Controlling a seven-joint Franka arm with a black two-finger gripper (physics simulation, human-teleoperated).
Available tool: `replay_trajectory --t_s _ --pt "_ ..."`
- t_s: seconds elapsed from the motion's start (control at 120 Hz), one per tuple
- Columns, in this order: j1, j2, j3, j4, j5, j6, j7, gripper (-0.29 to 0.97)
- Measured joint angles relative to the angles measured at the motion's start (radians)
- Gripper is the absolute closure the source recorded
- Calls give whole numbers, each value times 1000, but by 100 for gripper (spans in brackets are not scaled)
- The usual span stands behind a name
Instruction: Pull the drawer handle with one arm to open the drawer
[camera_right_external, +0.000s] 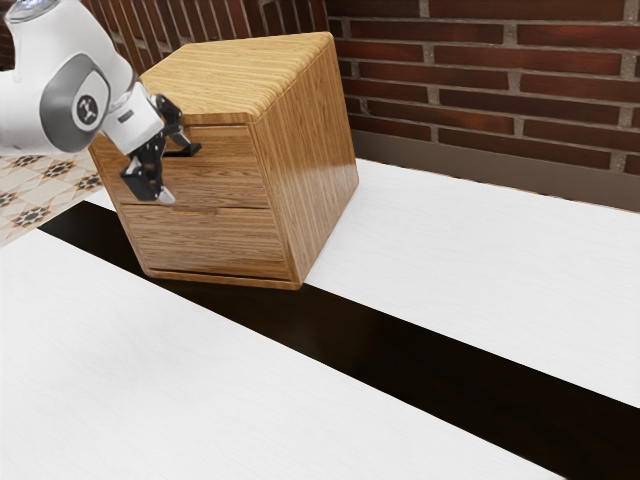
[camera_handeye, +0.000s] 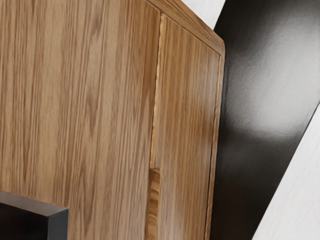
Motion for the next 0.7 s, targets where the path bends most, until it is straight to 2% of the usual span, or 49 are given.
replay_trajectory --t_s 0.075,0.15,0.225,0.292,0.358,0.417,0.492,0.558,0.7 --pt "9 -5 -2 -14 0 -7 -3 -12" --pt "4 -62 -3 -56 2 -37 -4 9" --pt "32 -121 -33 -92 3 -68 -6 9" --pt "92 -227 -120 -133 6 -100 -8 9" --pt "145 -409 -278 -149 8 -157 -9 6" --pt "174 -469 -340 -151 10 -205 -10 4" --pt "186 -487 -364 -148 9 -256 -12 3" --pt "189 -442 -356 -91 -5 -334 -33 2" --pt "190 -404 -387 -65 39 -510 -215 1"
